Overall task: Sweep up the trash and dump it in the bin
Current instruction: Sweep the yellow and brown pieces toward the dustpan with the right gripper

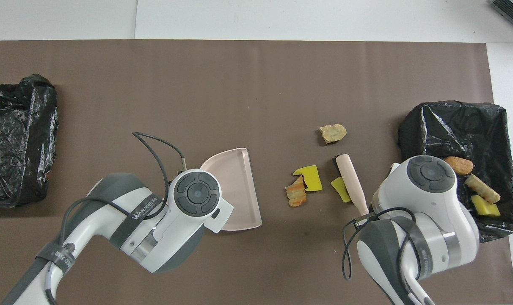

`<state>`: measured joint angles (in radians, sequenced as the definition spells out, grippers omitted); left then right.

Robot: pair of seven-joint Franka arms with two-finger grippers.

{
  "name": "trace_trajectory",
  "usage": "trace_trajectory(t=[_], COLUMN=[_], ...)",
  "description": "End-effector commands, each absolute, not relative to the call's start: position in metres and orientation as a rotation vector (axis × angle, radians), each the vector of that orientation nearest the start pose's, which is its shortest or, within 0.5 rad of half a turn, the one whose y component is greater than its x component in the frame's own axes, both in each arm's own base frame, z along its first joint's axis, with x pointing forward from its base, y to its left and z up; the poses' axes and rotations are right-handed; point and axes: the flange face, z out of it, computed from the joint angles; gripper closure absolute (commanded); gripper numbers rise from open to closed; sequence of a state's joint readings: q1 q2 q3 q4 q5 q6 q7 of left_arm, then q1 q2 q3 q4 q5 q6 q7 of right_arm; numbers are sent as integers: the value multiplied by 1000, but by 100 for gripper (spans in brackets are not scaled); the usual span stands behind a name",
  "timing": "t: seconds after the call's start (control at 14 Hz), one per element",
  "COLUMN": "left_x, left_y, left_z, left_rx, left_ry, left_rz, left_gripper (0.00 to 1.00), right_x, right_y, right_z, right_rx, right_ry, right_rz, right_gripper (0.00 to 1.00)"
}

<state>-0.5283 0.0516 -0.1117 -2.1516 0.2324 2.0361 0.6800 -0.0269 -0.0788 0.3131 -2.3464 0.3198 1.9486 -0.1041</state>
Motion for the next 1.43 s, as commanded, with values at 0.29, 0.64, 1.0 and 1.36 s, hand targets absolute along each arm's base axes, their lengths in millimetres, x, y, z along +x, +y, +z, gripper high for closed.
trace_trajectory(t=[0.29,0.64,1.0,1.36], left_x=[423,421,426,429], left_y=[-292,-290,-282,-279], left_z=[364,363,362,361], left_rx=[-2187,-2188,-2207,-2215], left_ry=[1939,1937,1918,1911], left_rz=[225,232,235,236], left_gripper=[100,100,100,100], right_x=[410,433,478,534], right_y=[230,208,122,76], right_z=[358,384,408,404], right_rx=[-2509,-2361,-2625,-3111], right_ry=[-115,36,-83,-458], right_rz=[471,469,457,317], right_gripper=[100,100,100,100])
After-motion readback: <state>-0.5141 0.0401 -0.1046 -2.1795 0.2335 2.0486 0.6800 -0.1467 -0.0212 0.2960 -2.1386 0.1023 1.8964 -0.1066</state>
